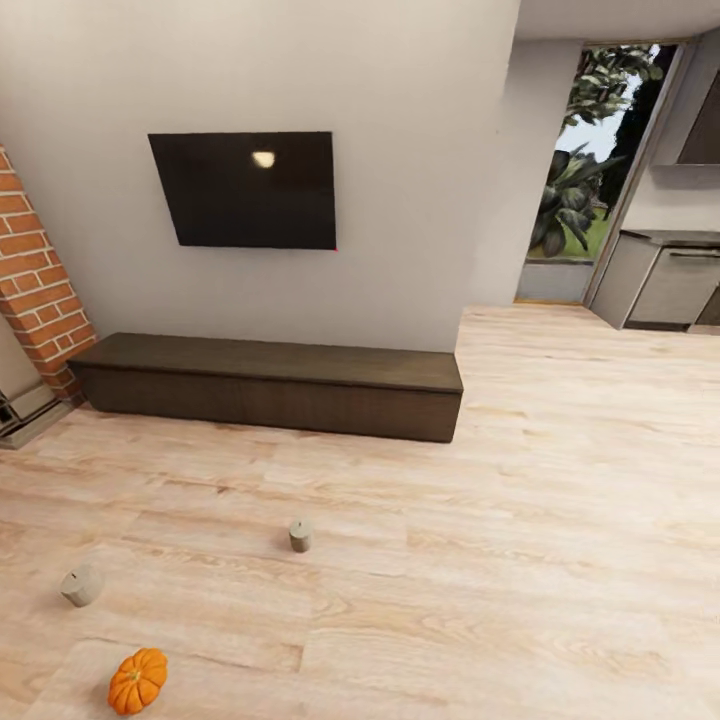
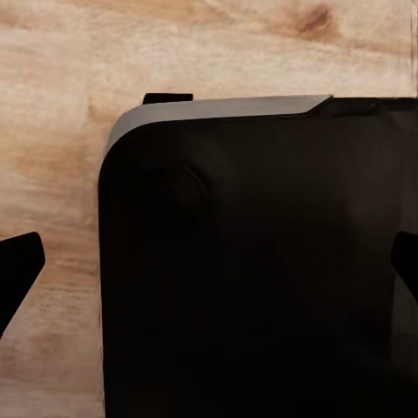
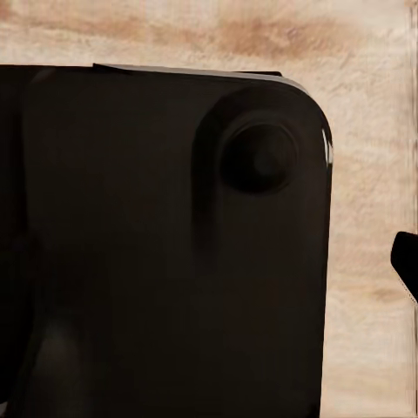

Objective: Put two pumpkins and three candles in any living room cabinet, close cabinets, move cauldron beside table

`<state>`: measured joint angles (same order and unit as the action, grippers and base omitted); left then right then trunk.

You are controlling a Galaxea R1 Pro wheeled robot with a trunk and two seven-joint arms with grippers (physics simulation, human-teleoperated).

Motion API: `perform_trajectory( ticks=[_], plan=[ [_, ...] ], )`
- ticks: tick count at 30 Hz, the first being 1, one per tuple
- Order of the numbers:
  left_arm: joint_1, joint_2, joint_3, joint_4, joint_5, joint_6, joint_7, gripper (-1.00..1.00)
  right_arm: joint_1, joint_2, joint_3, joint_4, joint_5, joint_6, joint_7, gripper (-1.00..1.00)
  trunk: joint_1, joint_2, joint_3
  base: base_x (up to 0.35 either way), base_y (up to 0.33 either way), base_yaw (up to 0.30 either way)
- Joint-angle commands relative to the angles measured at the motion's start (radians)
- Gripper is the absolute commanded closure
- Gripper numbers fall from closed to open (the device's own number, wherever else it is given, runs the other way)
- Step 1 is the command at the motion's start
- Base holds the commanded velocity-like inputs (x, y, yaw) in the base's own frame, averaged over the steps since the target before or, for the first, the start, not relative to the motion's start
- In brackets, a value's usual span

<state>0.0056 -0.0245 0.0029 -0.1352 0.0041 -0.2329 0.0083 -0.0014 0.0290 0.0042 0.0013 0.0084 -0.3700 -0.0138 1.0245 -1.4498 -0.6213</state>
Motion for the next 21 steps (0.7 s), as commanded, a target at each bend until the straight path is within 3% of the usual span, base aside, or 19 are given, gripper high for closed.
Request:
perform_trajectory(
  ticks=[1, 5, 21],
  plan=[
    [0.001, 0.000, 0.000, -0.001, 0.000, -0.002, 0.001, -1.00, 0.000, 0.000, 0.000, 0.000, 0.001, -0.003, -0.001, -1.00, 0.000, 0.000, -0.001, 0.245, -0.237, -0.238],
    [0.001, 0.000, 0.000, -0.001, 0.001, -0.002, 0.001, -1.00, 0.000, 0.000, 0.000, 0.000, 0.001, -0.003, -0.001, -1.00, 0.000, 0.000, -0.001, 0.245, -0.237, -0.221],
    [0.001, 0.000, 0.000, -0.001, 0.001, -0.003, 0.001, -1.00, 0.000, 0.000, 0.000, 0.000, 0.001, -0.003, -0.002, -1.00, 0.000, 0.000, -0.001, 0.259, -0.221, -0.070]
  ],
)
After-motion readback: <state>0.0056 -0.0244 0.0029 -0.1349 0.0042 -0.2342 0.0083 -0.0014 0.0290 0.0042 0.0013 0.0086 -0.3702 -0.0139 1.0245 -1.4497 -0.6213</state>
